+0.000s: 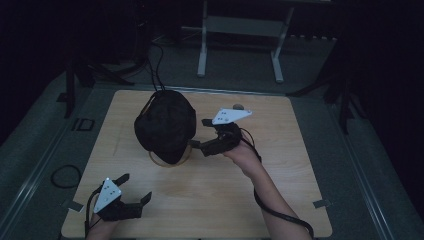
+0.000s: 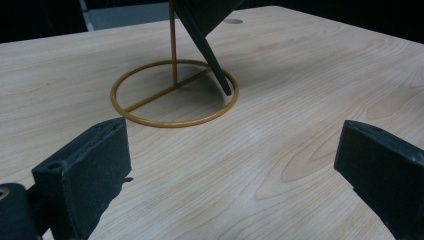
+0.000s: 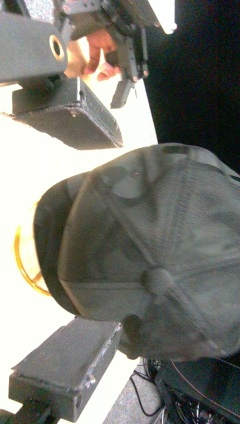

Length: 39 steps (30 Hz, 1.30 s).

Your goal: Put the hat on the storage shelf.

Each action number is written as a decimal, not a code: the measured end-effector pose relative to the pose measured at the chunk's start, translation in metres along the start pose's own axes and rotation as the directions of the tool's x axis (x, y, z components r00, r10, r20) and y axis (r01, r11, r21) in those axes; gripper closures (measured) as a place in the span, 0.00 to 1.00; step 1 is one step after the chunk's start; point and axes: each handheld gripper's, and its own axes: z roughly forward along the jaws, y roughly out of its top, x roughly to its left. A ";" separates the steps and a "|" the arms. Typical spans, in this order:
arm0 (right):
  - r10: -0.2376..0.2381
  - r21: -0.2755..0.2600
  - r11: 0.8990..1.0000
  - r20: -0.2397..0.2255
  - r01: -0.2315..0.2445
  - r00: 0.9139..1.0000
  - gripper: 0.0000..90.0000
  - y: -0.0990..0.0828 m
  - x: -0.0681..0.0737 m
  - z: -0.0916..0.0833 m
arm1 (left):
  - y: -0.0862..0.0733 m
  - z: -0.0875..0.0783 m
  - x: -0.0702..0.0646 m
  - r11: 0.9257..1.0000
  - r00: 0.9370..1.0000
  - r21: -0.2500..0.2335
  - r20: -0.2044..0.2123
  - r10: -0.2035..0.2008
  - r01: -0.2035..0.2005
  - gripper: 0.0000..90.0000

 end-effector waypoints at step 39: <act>0.024 0.052 0.998 -0.108 -0.018 0.994 0.16 -0.136 0.022 -0.016 | -0.002 0.003 -0.001 0.999 1.000 0.032 0.027 0.009 -0.010 0.02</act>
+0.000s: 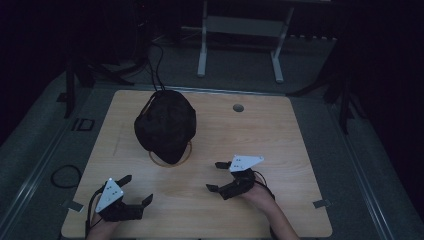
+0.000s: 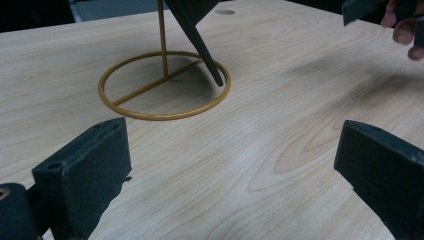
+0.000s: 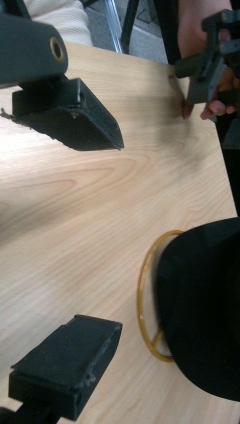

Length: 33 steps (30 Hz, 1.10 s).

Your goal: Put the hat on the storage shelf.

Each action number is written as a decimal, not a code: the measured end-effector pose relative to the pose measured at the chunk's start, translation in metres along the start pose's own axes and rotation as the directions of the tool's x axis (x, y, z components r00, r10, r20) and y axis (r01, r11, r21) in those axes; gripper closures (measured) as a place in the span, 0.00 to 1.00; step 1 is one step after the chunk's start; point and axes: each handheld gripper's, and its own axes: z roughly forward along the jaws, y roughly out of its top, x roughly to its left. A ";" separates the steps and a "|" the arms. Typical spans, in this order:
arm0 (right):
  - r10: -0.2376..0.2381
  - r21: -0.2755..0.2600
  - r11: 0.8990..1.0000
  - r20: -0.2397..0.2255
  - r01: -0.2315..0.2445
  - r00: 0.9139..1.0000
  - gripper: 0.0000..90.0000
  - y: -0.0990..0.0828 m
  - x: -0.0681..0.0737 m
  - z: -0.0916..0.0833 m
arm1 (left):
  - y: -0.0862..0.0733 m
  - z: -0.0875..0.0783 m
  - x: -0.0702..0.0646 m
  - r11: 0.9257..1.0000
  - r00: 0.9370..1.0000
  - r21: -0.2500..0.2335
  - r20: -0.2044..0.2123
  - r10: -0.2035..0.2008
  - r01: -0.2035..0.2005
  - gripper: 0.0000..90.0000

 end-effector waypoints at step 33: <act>-0.032 0.098 0.995 0.113 0.021 0.993 0.17 -0.053 -0.013 -0.052 | -0.002 0.000 -0.001 1.000 1.000 0.005 -0.019 0.005 -0.005 0.02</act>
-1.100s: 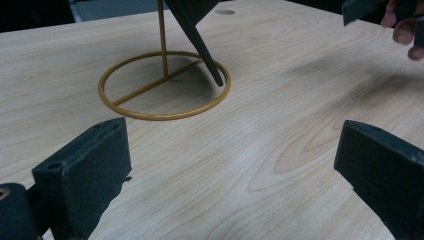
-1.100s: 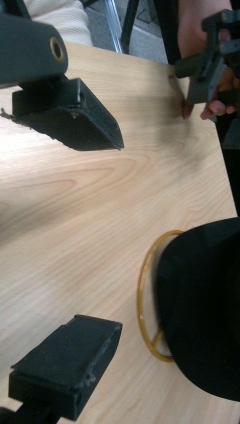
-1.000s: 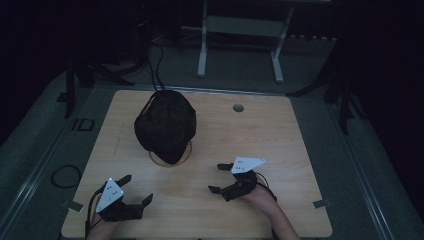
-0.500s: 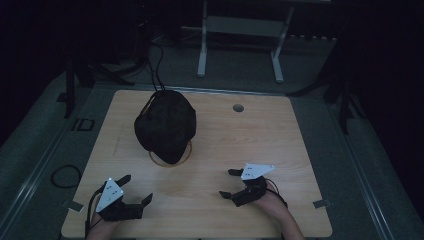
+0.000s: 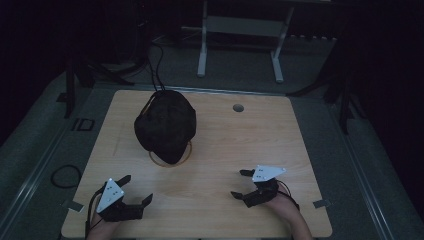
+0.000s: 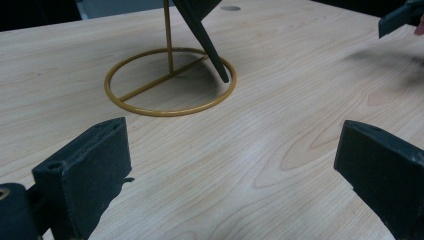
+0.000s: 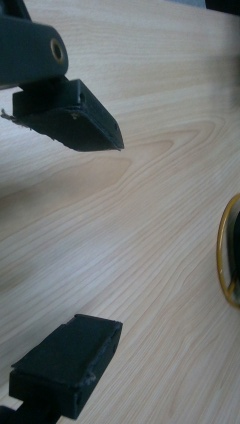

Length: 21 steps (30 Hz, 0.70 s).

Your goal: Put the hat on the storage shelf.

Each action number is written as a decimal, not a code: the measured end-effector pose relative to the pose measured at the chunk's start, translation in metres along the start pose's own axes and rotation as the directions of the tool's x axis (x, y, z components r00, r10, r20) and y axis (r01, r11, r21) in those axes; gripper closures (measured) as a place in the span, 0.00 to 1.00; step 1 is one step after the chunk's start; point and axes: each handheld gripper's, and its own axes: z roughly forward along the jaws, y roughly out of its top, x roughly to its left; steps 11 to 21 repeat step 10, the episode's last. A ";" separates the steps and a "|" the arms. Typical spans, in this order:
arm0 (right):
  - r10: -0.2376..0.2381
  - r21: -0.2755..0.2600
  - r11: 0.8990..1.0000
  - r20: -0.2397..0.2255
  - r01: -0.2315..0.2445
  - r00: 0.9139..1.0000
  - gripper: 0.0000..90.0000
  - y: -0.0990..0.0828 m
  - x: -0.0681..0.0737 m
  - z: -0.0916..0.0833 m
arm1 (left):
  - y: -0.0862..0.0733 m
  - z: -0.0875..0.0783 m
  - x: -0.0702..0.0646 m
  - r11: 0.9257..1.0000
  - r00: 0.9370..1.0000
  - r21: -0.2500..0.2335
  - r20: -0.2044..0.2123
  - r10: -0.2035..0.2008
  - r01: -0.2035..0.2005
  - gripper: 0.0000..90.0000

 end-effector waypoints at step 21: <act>0.014 -0.028 1.000 0.004 -0.014 1.000 0.17 -0.003 -0.003 -0.003 | -0.001 0.000 0.001 1.000 1.000 0.002 0.003 -0.003 0.003 0.02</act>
